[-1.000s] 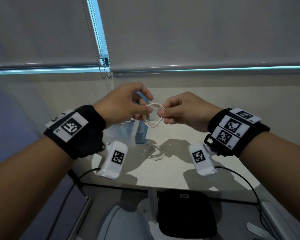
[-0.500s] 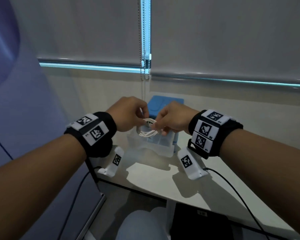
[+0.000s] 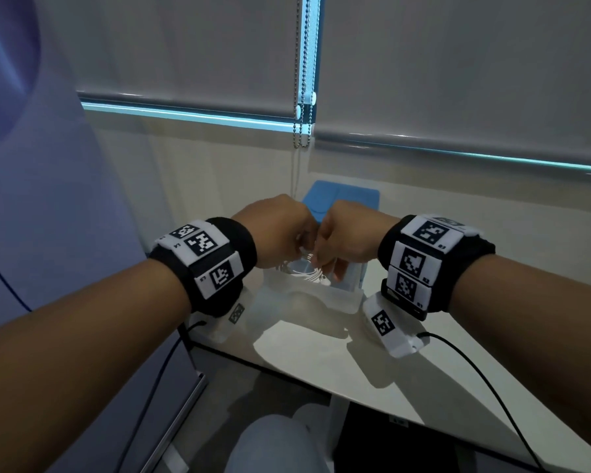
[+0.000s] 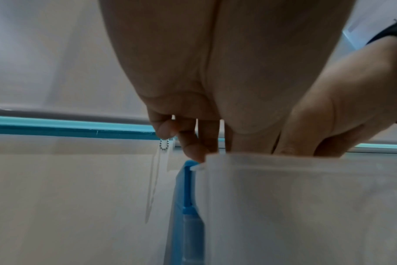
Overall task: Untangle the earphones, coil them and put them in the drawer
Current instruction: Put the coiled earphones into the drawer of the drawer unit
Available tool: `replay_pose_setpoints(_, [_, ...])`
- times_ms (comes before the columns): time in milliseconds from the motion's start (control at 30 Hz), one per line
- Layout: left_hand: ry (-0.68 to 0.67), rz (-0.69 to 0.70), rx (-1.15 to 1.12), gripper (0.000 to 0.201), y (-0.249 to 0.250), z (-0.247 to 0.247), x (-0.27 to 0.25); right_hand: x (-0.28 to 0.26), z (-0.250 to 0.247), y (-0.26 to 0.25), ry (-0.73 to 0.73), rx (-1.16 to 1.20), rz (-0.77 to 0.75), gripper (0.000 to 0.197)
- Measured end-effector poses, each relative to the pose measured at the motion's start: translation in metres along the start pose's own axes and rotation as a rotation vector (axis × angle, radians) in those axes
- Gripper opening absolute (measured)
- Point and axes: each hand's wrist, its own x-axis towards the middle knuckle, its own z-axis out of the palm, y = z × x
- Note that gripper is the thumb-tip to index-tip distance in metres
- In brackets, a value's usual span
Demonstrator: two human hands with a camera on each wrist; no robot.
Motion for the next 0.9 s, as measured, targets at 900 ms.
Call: replay_pose_setpoints(900, [0.043,-0.109,0.043,0.012,-0.002,0.002,-0.011,-0.004,-0.003,-0.003,0.023,-0.041,0.007,0.008])
